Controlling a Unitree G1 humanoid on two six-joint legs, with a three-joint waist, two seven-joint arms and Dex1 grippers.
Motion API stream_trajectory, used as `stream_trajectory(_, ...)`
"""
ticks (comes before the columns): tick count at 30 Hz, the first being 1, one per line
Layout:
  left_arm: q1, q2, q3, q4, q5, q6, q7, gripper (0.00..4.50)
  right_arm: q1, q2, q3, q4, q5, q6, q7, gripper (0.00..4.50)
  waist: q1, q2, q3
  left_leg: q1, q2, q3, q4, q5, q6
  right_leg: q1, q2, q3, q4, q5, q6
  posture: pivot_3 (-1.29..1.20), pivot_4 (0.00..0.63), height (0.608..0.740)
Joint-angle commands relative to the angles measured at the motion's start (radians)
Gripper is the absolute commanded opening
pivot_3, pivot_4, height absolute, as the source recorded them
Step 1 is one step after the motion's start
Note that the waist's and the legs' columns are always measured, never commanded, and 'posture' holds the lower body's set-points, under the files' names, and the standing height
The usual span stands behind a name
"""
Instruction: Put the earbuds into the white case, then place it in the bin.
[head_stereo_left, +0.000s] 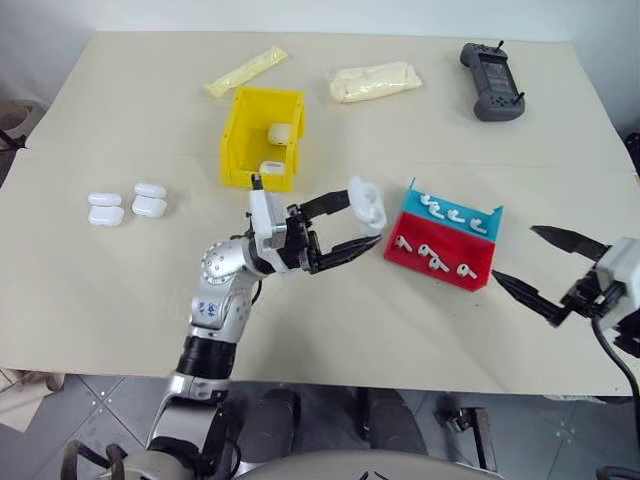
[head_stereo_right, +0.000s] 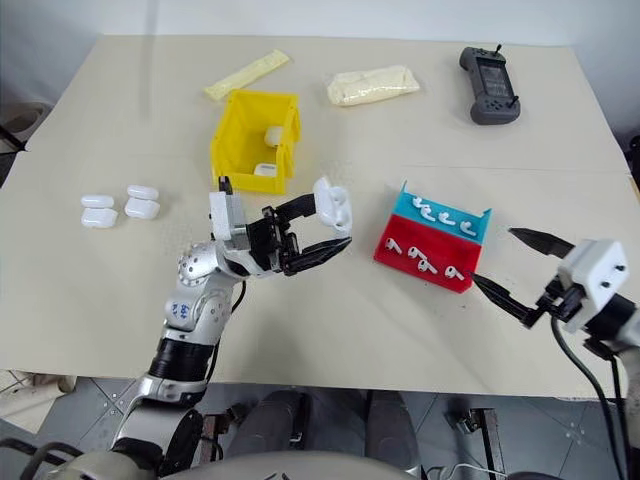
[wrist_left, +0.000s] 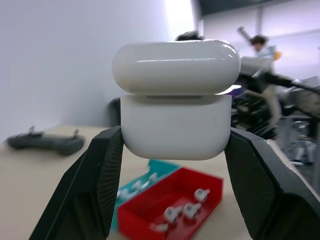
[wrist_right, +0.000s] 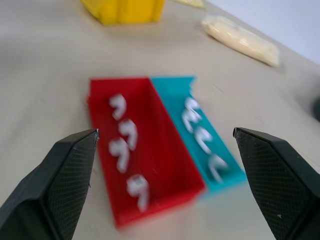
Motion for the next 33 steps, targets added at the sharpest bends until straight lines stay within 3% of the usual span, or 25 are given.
stream_trajectory(1,-0.027,-0.012,-0.016,0.019,-0.045,-0.021,-0.081,2.74,0.029,-0.024,-0.034,0.026,-0.014,-0.037,0.037,4.50,0.000,0.000,0.000,0.000,0.001,0.000,0.000,0.000,0.000,0.000,0.000,0.000,0.000,0.000,0.000,0.00,0.150,0.740)
stream_trajectory(6,-0.044,-0.016,-0.015,0.037,-0.034,-0.002,-0.068,2.74,-0.072,-0.083,0.033,0.046,-0.033,-0.015,0.053,4.50,-0.002,0.000,0.000,0.000,0.000,0.000,0.000,0.000,0.001,0.000,-0.001,0.000,0.000,0.000,0.001,0.00,0.150,0.740)
stream_trajectory(11,0.001,0.016,-0.009,0.011,-0.027,0.003,-0.063,2.74,-0.415,-0.287,0.284,0.088,-0.089,0.330,0.052,4.50,-0.011,0.004,0.000,0.001,0.002,0.000,0.001,0.000,0.000,0.000,0.000,0.001,0.000,0.000,0.001,0.00,0.150,0.740)
stream_trajectory(15,0.008,0.022,-0.007,0.003,-0.019,0.000,-0.045,2.74,-0.727,-0.325,0.492,0.235,-0.168,0.499,0.102,4.50,0.003,0.003,0.000,-0.002,0.002,-0.002,0.000,0.001,0.000,-0.002,0.000,-0.001,-0.001,0.000,0.000,0.00,0.150,0.740)
stream_trajectory(18,0.010,0.025,0.000,-0.005,-0.014,-0.006,-0.025,2.74,-0.885,-0.349,0.633,0.318,-0.245,0.516,0.214,4.50,0.004,0.003,0.000,-0.005,-0.001,-0.003,0.001,0.001,0.000,-0.004,-0.003,-0.002,-0.001,0.000,0.000,0.00,0.150,0.740)
stream_trajectory(25,0.053,0.036,-0.001,-0.049,-0.015,-0.004,0.007,2.74,-0.970,-0.415,0.783,0.231,-0.292,0.644,0.400,4.50,0.001,0.003,0.000,-0.007,-0.003,-0.002,0.000,0.000,0.002,-0.007,-0.004,-0.002,-0.001,0.001,0.001,0.00,0.150,0.740)
stream_trajectory(28,0.072,0.038,-0.012,-0.069,-0.022,0.004,0.002,2.74,-0.996,-0.406,0.788,0.135,-0.259,0.803,0.389,4.50,0.002,0.003,0.000,-0.007,-0.003,-0.002,0.001,0.000,0.002,-0.008,-0.004,-0.001,-0.001,0.001,0.001,0.00,0.150,0.740)
stream_trajectory(33,0.080,0.053,-0.036,-0.079,-0.043,0.021,-0.053,2.74,-0.932,-0.447,0.816,-0.015,-0.259,0.904,0.381,4.50,0.003,0.003,0.000,-0.007,-0.001,-0.001,0.001,0.001,0.001,-0.008,-0.003,-0.001,-0.001,0.001,0.001,0.00,0.150,0.740)
